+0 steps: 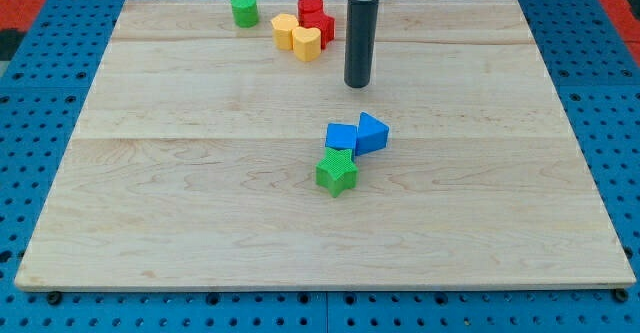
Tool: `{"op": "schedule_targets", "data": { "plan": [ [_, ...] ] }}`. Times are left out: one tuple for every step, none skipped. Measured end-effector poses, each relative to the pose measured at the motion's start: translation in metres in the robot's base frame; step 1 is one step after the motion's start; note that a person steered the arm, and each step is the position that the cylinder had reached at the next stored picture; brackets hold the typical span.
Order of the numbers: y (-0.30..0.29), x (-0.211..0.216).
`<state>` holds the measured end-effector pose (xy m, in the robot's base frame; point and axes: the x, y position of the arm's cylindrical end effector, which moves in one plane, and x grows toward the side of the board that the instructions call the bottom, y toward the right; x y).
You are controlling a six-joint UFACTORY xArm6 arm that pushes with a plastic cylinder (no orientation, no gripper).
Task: Push the green star and the blue cube with the green circle towards the bottom center of the board
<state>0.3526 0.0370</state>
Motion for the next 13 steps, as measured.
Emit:
{"op": "schedule_targets", "data": {
  "plan": [
    [-0.042,0.005],
    [-0.093,0.019],
    [-0.123,0.032],
    [-0.144,0.034],
    [-0.149,0.034],
    [-0.15,0.015],
    [-0.154,-0.027],
    [-0.191,-0.045],
    [-0.216,-0.084],
    [-0.237,-0.126],
    [-0.221,-0.16],
    [-0.181,-0.161],
    [-0.147,-0.161]
  ]
}}
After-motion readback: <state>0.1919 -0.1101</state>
